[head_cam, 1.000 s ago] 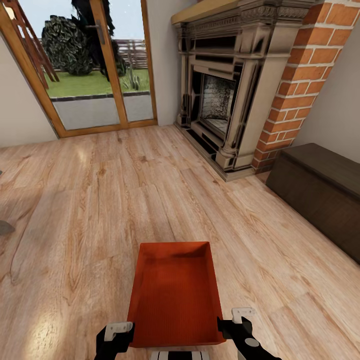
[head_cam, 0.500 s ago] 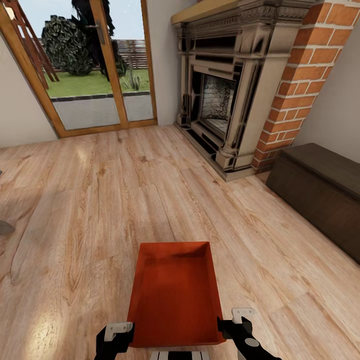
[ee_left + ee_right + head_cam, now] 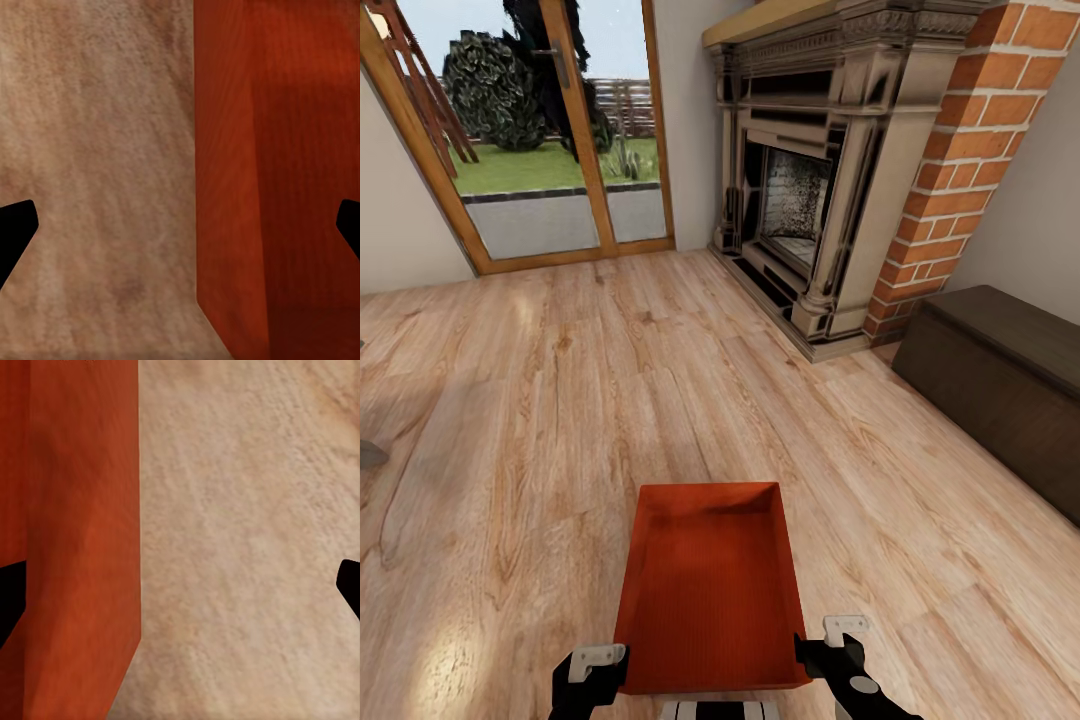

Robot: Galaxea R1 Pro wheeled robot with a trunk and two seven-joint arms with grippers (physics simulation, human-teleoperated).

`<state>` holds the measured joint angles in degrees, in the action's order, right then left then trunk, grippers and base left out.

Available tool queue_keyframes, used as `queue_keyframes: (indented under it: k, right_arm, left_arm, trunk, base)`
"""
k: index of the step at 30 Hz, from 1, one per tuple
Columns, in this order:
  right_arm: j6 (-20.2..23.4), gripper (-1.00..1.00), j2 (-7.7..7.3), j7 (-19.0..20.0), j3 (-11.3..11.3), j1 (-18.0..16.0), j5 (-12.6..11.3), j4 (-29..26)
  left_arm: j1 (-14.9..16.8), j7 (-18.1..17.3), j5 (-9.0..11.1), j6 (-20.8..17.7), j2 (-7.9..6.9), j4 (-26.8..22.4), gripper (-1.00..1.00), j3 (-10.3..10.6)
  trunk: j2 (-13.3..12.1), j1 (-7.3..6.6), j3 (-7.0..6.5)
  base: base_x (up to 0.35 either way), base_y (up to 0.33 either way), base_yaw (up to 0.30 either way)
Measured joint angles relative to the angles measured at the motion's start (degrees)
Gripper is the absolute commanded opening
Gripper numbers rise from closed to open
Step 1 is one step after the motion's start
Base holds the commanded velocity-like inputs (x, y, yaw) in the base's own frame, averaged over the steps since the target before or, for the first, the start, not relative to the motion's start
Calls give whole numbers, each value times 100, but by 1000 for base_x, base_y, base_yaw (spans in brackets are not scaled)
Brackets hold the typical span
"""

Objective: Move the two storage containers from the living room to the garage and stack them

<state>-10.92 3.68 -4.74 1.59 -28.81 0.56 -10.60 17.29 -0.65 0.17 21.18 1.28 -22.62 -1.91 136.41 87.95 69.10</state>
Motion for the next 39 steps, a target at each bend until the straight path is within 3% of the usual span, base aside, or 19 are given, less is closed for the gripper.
queue_keyframes:
  k: [4,9,22,28,39]
  right_arm:
    - [0,100,0,0,0,1,0,0]
    - [0,100,0,1,0,1,0,0]
    - [0,100,0,0,0,1,0,0]
    - [3,100,-1,3,9,-1,6,-3]
    - [2,100,-1,2,5,-1,5,-3]
  left_arm:
    - [0,1,0,0,0,-1,100,-1]
    - [0,0,0,0,0,-1,100,-1]
    - [0,1,0,0,0,2,100,-1]
    - [0,0,0,0,0,1,100,0]
    - [-1,1,0,0,0,0,100,-1]
  trunk:
    - [0,0,0]
    - [199,109,89]
    - [201,110,90]
    - [440,197,197]
    - [442,198,198]
  base:
    - [0,0,0]
    - [0,0,0]
    - [0,0,0]
    - [0,0,0]
    - [0,0,0]
